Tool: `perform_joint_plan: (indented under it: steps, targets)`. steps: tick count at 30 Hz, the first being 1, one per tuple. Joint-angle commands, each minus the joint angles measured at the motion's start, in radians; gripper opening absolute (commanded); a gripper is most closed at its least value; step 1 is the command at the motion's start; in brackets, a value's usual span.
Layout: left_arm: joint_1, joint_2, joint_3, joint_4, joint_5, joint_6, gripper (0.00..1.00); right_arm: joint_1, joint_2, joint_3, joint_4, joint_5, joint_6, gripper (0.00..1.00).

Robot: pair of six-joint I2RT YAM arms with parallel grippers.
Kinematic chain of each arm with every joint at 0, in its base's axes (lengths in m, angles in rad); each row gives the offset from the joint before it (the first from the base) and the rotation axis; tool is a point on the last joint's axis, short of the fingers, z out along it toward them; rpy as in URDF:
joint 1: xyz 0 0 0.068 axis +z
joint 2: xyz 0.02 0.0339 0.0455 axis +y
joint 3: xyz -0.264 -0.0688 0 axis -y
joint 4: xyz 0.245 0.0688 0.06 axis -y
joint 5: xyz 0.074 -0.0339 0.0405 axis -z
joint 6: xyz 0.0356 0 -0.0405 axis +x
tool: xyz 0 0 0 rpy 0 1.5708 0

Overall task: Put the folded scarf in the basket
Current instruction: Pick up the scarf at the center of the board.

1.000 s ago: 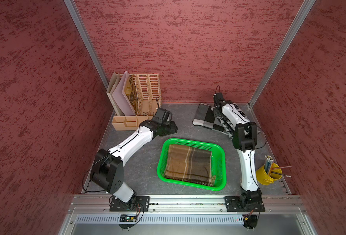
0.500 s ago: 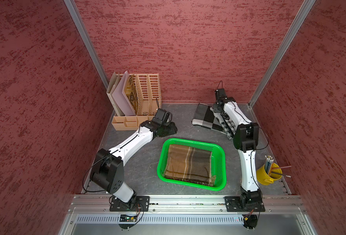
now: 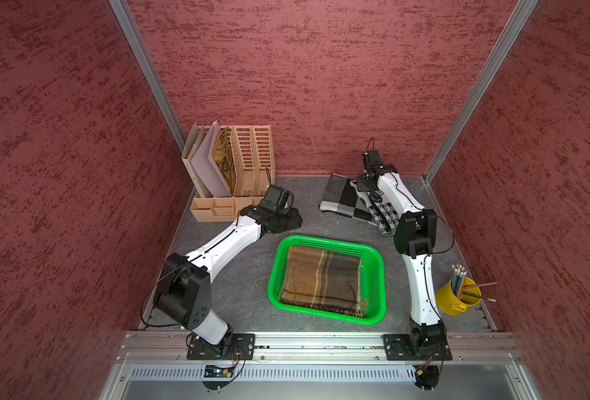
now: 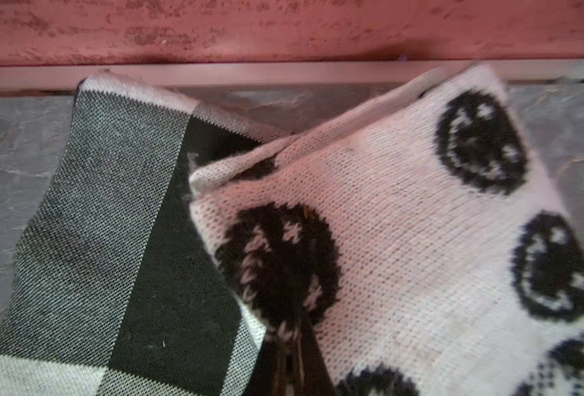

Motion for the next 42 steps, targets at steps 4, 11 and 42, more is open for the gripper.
perform_joint_plan:
  steps: [4, 11, 42]
  targets:
    - [0.0, -0.017, -0.012, 0.018, 0.005, 0.014, 0.52, 0.019, -0.067, -0.104, 0.02, -0.235, 0.006, 0.34]
    - [-0.005, -0.021, -0.012, 0.026, 0.0, 0.012, 0.56, -0.002, -0.299, -0.358, 0.158, -0.315, 0.098, 0.79]
    - [-0.028, -0.005, 0.001, 0.026, 0.003, 0.004, 0.6, 0.103, -0.197, -0.484, 0.325, 0.497, -0.256, 0.78]
